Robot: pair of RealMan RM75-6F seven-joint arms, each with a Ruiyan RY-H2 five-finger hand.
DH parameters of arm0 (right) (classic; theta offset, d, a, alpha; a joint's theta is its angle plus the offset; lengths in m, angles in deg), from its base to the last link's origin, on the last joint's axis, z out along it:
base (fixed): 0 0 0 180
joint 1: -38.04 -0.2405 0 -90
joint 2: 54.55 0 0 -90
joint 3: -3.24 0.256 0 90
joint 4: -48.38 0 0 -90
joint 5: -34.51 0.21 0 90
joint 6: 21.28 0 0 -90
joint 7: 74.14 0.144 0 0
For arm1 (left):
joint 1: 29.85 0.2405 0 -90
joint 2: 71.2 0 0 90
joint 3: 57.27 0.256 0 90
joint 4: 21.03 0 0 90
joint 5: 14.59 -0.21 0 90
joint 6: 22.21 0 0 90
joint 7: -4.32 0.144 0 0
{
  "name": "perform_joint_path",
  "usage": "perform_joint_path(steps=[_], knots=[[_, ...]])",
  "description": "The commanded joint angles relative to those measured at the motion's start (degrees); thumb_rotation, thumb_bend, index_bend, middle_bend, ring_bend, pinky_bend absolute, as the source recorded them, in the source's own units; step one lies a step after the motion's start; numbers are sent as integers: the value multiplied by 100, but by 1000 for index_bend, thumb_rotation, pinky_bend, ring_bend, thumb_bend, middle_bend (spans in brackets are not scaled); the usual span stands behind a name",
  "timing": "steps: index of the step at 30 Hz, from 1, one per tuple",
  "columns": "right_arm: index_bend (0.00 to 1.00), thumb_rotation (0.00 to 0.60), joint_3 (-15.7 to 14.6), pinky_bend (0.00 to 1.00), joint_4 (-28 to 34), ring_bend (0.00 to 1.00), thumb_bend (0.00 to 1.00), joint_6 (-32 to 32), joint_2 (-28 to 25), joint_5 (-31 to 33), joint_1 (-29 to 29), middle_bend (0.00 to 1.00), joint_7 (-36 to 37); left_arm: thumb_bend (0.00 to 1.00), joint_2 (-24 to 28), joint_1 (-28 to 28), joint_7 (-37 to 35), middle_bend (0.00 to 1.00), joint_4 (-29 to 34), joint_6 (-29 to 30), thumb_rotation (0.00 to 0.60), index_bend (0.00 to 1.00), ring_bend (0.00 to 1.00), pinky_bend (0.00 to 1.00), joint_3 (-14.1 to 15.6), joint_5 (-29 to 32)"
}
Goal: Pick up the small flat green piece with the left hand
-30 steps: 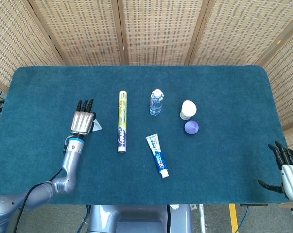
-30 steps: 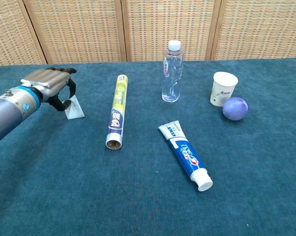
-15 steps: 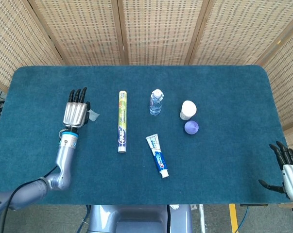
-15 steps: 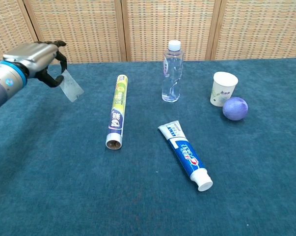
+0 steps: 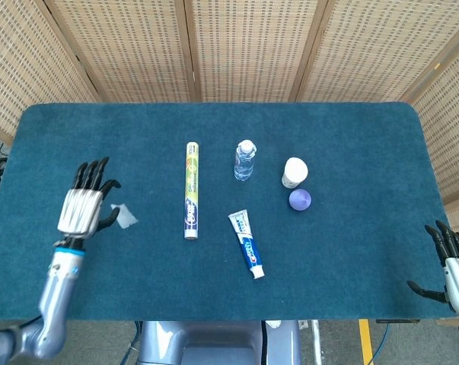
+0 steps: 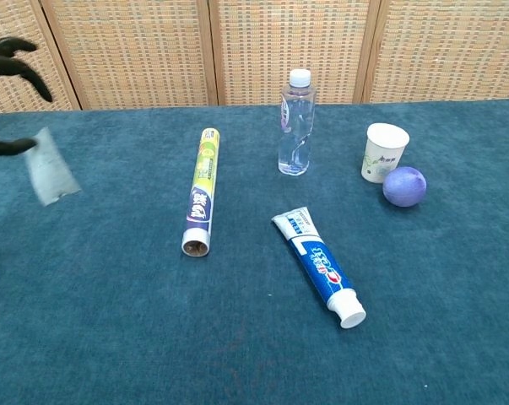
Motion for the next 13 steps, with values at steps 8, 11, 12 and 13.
perform_joint_path(steps=[8,11,12,13], knots=[[0,600,20,0,38,0,145,-17,46,55,5,0,-205,271,1050,866,294,0,1122,279,600,54,0,0,1017,-282],[0,600,27,0,37,0,145,2,67,83,-5,0,-276,271,1119,948,315,0,1143,277,600,49,0,0,1113,-407],[0,600,26,0,33,0,145,19,78,102,-9,0,-315,271,1140,988,299,0,1138,312,600,49,0,0,1135,-465],[0,600,27,0,24,0,146,41,92,130,-15,0,-358,271,1159,1027,266,0,1134,344,600,49,0,0,1139,-517]])
